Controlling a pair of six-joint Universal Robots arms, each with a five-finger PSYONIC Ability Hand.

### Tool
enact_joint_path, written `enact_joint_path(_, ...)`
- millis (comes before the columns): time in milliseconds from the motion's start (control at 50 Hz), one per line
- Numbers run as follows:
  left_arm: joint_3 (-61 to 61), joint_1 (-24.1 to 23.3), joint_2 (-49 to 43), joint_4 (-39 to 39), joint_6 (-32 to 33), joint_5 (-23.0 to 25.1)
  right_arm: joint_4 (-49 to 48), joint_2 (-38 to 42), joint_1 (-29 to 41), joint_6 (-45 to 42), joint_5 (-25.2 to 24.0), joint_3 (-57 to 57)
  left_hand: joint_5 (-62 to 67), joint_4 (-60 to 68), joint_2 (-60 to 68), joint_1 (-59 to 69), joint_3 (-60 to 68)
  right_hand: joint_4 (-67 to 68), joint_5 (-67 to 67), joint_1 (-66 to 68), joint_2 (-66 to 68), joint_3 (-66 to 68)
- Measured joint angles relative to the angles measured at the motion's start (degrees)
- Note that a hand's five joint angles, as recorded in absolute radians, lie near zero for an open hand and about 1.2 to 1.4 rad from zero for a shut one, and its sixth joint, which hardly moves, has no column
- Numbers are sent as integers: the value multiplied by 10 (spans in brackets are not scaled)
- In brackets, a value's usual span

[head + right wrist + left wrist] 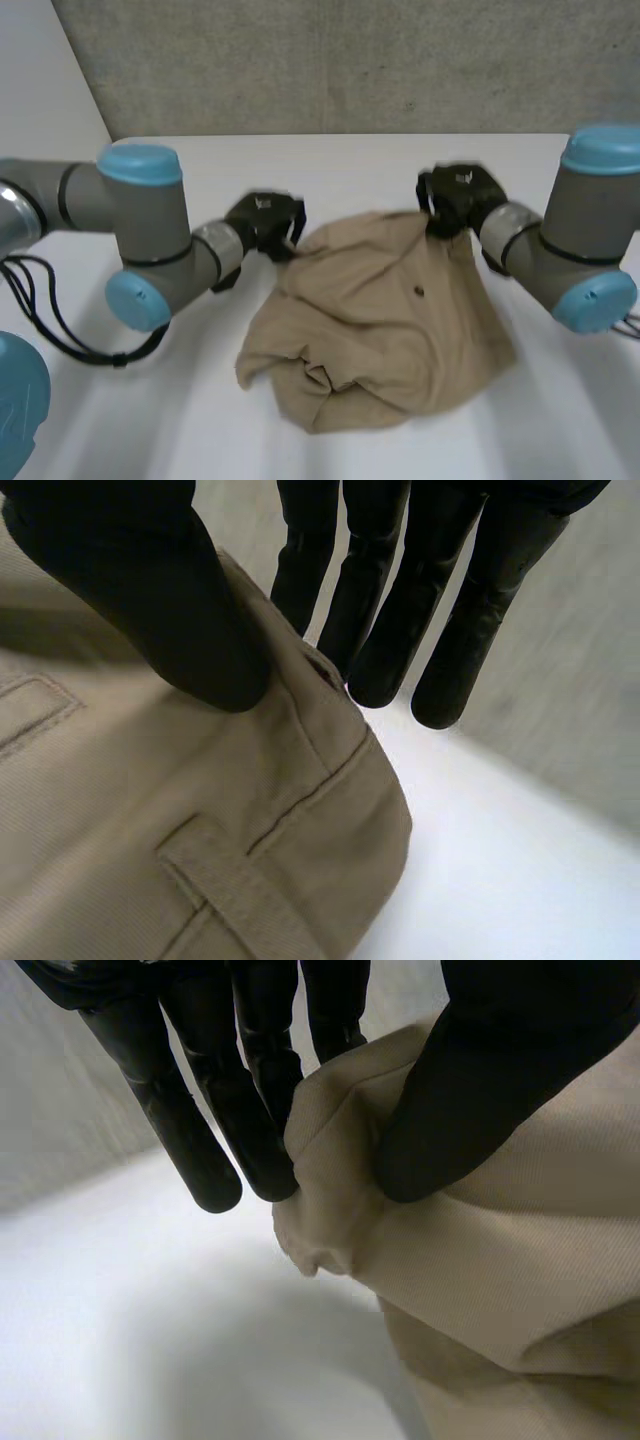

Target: Fold the shorts.

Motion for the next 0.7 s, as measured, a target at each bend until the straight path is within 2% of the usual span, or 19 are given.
enact_joint_path(40,26,0,5,11,0,-15,-27,-4,5,-24,10,-24,0,0,0,0,0,0,0,0,0,0)
enact_joint_path(60,58,0,19,40,-1,-46,-60,-9,11,-50,21,-47,0,1,1,0,0,0,0,0,0,0)
enact_joint_path(100,74,1,32,66,-1,-69,-88,-14,15,-70,29,-62,0,1,1,0,1,0,0,0,0,0)
enact_joint_path(160,93,3,76,153,0,-130,-197,-40,24,-124,57,-93,0,1,1,0,1,0,0,16,0,0)
enact_joint_path(220,80,3,130,247,0,-167,-293,-65,30,-150,78,-101,0,1,1,0,2,0,0,17,0,0)
enact_joint_path(320,17,2,213,350,-1,-174,-378,-98,36,-165,95,-97,0,1,1,0,3,0,0,17,0,0)
enact_joint_path(400,-57,-1,254,374,-2,-153,-375,-114,42,-165,95,-70,0,1,1,0,3,3,11,17,0,0)
enact_joint_path(520,-148,-5,270,366,-1,-141,-345,-129,50,-166,86,-9,0,1,2,0,3,3,14,19,0,1)
enact_joint_path(620,-255,-5,274,335,1,-139,-298,-138,52,-179,77,83,0,1,2,0,3,3,14,19,0,3)
enact_joint_path(700,-347,-7,274,287,5,-140,-211,-142,50,-209,74,175,0,1,3,0,5,3,14,19,0,3)
